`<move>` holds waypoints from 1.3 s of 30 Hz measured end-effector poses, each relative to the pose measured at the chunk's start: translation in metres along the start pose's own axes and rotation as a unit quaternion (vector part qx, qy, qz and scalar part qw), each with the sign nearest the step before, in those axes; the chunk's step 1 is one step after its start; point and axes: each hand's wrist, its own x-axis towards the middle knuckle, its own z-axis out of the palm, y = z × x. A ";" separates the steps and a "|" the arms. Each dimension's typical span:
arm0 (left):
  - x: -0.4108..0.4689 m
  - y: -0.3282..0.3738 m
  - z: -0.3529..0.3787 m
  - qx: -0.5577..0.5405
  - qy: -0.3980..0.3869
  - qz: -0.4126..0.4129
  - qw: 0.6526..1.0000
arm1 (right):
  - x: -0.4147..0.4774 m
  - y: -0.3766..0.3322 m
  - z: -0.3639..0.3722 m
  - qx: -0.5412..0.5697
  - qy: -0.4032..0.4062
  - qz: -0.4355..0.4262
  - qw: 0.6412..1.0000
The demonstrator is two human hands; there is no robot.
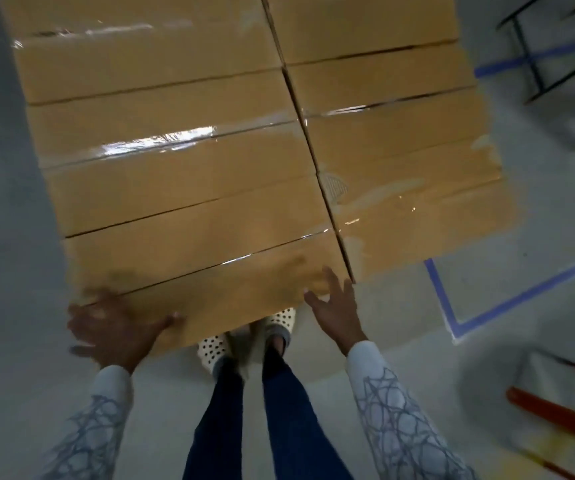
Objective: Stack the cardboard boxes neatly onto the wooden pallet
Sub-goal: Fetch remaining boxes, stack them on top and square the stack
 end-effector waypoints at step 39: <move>0.022 -0.008 0.017 -0.012 -0.023 0.032 0.999 | 0.045 0.003 0.033 -0.104 0.031 -0.001 0.994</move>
